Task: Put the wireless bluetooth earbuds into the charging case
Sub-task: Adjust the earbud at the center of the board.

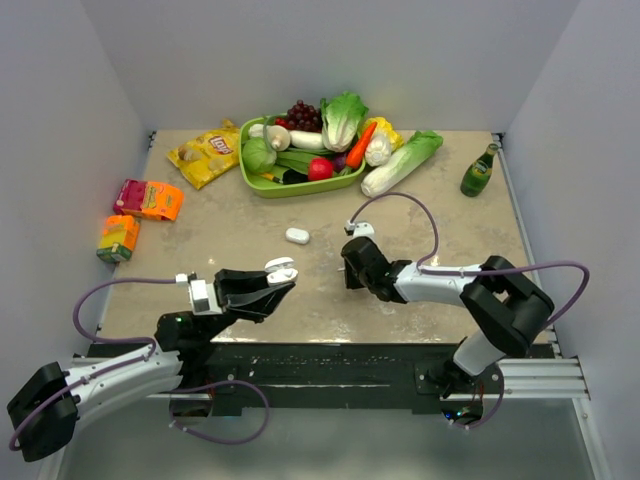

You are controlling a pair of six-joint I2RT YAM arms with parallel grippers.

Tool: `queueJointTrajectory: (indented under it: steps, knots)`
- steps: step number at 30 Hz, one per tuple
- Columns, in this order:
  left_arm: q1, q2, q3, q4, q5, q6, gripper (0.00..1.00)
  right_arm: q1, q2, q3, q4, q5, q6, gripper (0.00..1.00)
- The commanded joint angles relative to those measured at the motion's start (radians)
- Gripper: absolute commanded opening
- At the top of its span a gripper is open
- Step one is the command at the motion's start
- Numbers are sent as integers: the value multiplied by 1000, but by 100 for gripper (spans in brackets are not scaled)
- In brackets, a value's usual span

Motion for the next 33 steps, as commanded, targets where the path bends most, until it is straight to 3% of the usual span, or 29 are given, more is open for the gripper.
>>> queueJointTrajectory:
  steps: [1, 7, 21, 33]
  knots:
    - [-2, -16, -47, 259, 2, -11, 0, -12, 37, 46, -9, 48, -1, 0]
    - [-2, -36, -51, 242, -4, -7, 0, -15, 74, 69, -11, 64, -16, 0]
    - [-2, -37, -51, 242, -7, -7, 0, -25, 117, 147, -62, 158, -107, 17]
    - [-2, -44, -77, 249, -7, -13, 0, -31, 171, 194, -51, 132, -128, 17]
